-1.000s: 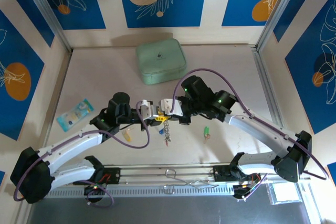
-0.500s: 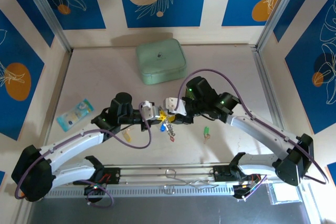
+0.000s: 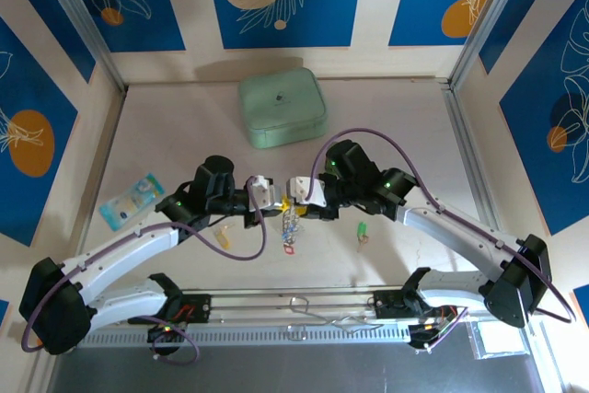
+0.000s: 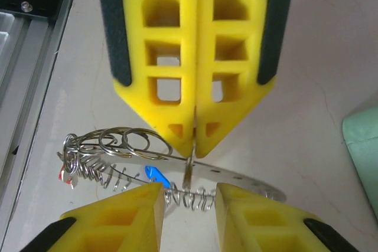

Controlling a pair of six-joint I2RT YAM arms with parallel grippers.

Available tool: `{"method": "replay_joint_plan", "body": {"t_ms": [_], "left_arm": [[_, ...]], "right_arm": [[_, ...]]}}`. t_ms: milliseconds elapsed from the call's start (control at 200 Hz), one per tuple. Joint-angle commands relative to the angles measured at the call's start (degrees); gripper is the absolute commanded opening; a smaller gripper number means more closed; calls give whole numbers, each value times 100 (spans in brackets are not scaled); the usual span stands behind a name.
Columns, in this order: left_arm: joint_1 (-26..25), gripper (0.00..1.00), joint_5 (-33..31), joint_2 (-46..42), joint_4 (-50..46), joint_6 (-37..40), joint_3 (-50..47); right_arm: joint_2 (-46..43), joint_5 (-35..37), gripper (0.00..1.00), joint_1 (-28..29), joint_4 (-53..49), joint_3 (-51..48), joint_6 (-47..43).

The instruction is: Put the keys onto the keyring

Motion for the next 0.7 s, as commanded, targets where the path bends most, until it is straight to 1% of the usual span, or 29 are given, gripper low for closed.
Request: {"method": "replay_joint_plan", "body": {"t_ms": [0, 105, 235, 320, 370, 435, 490, 500, 515, 535, 605, 635, 695], "left_arm": [[-91, 0, 33, -50, -124, 190, 223], [-106, 0, 13, -32, -117, 173, 235], [-107, 0, 9, -23, -16, 68, 236], [-111, 0, -3, -50, -5, 35, 236], [-109, 0, 0, -50, -5, 21, 245], [-114, 0, 25, -59, 4, -28, 269], [-111, 0, 12, -66, 43, -105, 279], [-112, 1, 9, -67, 53, -120, 280], [-110, 9, -22, -79, 70, -148, 276], [-113, 15, -67, -97, 93, -191, 265], [-107, 30, -320, -250, 127, -240, 176], [-88, 34, -467, -357, 170, -271, 112], [17, 37, -604, -615, 295, -356, -80]], "right_arm": [[23, -231, 28, 29, 197, -36, 166], [26, -359, 24, 34, 222, -53, 208], [107, -457, 15, 37, 271, -62, 282], [130, -485, 12, 43, 315, -70, 314], [128, -485, 8, 43, 381, -93, 350], [130, -509, 0, 43, 418, -115, 347], [112, -535, 0, 19, 410, -132, 335], [112, -542, 0, 13, 411, -133, 337], [93, -565, 0, -3, 421, -145, 345], [76, -595, 0, -23, 438, -162, 349], [-86, -804, 0, -188, 622, -328, 459], [-180, -932, 0, -285, 719, -415, 514], [-355, -1277, 0, -465, 898, -583, 597]]}}
